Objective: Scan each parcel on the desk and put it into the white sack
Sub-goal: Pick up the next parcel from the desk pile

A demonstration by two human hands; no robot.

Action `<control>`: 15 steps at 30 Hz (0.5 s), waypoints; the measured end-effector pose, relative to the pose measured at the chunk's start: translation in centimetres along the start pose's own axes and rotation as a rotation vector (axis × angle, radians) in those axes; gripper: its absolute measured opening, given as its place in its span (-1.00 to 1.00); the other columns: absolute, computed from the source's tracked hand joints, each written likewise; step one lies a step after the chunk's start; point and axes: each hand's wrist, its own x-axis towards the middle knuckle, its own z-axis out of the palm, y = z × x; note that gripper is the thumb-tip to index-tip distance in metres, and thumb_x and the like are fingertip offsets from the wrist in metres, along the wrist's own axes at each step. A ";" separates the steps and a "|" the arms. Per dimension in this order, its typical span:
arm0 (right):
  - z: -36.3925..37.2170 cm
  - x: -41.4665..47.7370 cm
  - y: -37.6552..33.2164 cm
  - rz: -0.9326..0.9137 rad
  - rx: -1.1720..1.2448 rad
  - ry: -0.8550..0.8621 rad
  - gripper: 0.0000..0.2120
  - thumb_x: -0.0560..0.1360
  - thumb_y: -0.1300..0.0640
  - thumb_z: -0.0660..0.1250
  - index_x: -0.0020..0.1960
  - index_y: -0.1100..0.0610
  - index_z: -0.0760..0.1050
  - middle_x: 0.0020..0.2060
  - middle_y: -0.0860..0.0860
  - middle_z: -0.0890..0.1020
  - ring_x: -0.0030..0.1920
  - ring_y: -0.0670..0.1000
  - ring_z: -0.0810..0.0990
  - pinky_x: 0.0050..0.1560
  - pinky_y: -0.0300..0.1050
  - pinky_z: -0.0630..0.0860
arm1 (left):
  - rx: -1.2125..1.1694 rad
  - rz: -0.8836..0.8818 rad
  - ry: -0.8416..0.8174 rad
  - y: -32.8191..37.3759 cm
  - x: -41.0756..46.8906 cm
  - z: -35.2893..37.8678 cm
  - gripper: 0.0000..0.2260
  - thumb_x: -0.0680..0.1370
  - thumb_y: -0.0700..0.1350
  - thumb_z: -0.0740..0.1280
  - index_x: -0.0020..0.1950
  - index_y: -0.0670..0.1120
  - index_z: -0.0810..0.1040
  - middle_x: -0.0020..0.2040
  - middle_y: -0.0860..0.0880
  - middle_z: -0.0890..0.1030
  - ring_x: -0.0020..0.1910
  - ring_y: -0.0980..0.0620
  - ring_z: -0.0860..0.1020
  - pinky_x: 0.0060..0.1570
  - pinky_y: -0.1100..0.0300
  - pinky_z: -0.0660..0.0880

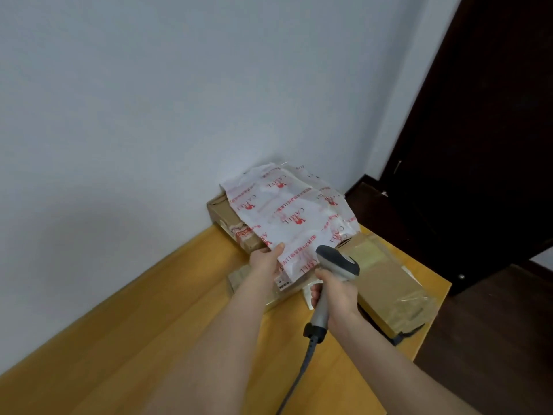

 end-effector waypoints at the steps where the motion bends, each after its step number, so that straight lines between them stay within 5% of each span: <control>1: -0.1 0.1 -0.1 0.001 0.005 -0.013 -0.89 0.49 0.24 0.38 -0.10 0.28 0.48 -0.56 0.06 0.52 -0.55 0.00 0.45 -0.45 -0.16 0.46 | -0.033 0.027 0.033 0.4 0.1 0.2 -0.77 0.52 -0.18 0.40 0.14 -0.21 0.53 0.09 -0.15 0.64 0.02 -0.12 0.62 0.00 0.03 0.57; 8: -0.2 -2.1 -2.1 0.004 0.033 -0.154 -0.81 0.49 0.26 0.38 -0.26 0.27 0.46 -0.55 0.08 0.49 -0.53 0.03 0.42 -0.43 -0.13 0.42 | 0.027 0.301 0.285 4.4 -4.0 -2.4 -0.85 0.56 -0.16 0.35 0.12 -0.09 0.57 -0.07 -0.04 0.60 -0.11 -0.05 0.60 -0.07 0.06 0.58; 11: 0.5 -2.7 -2.4 -0.010 0.025 -0.200 -0.80 0.48 0.25 0.40 -0.30 0.26 0.49 -0.53 0.09 0.52 -0.52 0.03 0.44 -0.42 -0.12 0.44 | 0.274 0.462 0.383 6.3 -6.1 -4.9 -0.90 0.56 -0.11 0.32 0.02 -0.06 0.60 -0.05 -0.04 0.64 -0.07 -0.06 0.60 0.05 0.01 0.57; 15: 0.3 -6.0 -2.2 -0.008 0.009 -0.319 -0.84 0.41 0.18 0.45 -0.20 0.25 0.52 -0.47 0.09 0.54 -0.46 0.04 0.49 -0.39 -0.10 0.47 | 0.694 0.687 0.569 8.8 -13.0 -9.8 -0.81 0.58 -0.08 0.25 0.05 -0.11 0.62 -0.08 -0.05 0.63 -0.09 -0.04 0.55 -0.09 0.13 0.46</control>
